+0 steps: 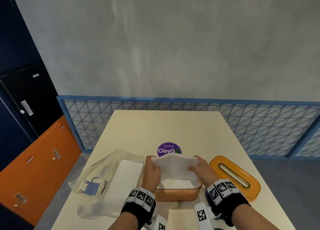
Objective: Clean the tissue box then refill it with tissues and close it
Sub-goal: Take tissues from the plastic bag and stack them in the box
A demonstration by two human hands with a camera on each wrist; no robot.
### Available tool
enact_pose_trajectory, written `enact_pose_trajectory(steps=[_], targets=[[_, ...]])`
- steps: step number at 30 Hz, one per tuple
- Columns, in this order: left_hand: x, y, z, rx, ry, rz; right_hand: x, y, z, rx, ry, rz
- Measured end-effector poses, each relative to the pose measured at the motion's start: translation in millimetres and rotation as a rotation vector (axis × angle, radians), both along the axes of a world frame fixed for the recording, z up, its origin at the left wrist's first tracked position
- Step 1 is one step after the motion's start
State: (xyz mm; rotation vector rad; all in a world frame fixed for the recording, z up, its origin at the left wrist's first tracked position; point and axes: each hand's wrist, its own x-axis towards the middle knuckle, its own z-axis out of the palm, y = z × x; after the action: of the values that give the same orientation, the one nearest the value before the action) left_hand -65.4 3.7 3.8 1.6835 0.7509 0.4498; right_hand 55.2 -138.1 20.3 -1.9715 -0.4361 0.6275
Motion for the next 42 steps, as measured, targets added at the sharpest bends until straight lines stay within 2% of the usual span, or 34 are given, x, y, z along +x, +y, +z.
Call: enact_pose_trajectory(steps=[3, 5, 8, 10, 14, 20, 23, 27, 30, 35, 40, 42], targets=[[-2.0, -1.7, 2.2, 0.007, -0.072, 0.072, 2.2, -1.7, 3.5, 0.086, 0.051, -0.033], [-6.4, -2.5, 2.1, -0.002, -0.096, 0.096, 2.0, -6.4, -0.1, 0.071, 0.075, -0.044], [-8.7, -3.6, -5.1, -0.023, -0.057, 0.057, -3.6, -8.3, -6.5, 0.018, 0.084, -0.032], [-6.5, -4.8, -5.7, -0.019, -0.019, 0.011, -6.5, -4.2, -3.1, 0.007, 0.029, -0.002], [-3.3, -6.0, -0.6, -0.005, -0.021, 0.034, -3.8, 1.9, -2.7, 0.082, 0.039, -0.039], [-4.3, -4.9, -6.3, 0.029, 0.043, 0.028, -2.2, -3.2, -15.4, -0.080, -0.002, -0.016], [-0.2, -1.8, 0.4, 0.149, 0.082, 0.054, 7.0, -1.1, -12.4, -0.116, -0.054, -0.065], [5.7, 5.1, -0.4, 0.273, 0.371, 0.044, 16.6, -1.5, -13.7, -0.247, -0.048, -0.080], [10.3, 8.5, -7.8, 0.366, 0.546, -0.030, 13.4, -1.3, -16.6, -0.434, -0.127, -0.016], [16.4, 9.5, -13.5, 0.640, 0.678, -0.134, 1.7, 6.1, -18.8, -0.565, -0.303, 0.030], [15.9, 6.6, -11.1, 0.750, 0.718, -0.226, -10.0, 8.2, -18.6, -0.630, -0.424, 0.121], [11.8, 5.7, -9.5, 0.900, 0.720, -0.218, -14.6, 5.6, -16.8, -0.665, -0.612, 0.171]])
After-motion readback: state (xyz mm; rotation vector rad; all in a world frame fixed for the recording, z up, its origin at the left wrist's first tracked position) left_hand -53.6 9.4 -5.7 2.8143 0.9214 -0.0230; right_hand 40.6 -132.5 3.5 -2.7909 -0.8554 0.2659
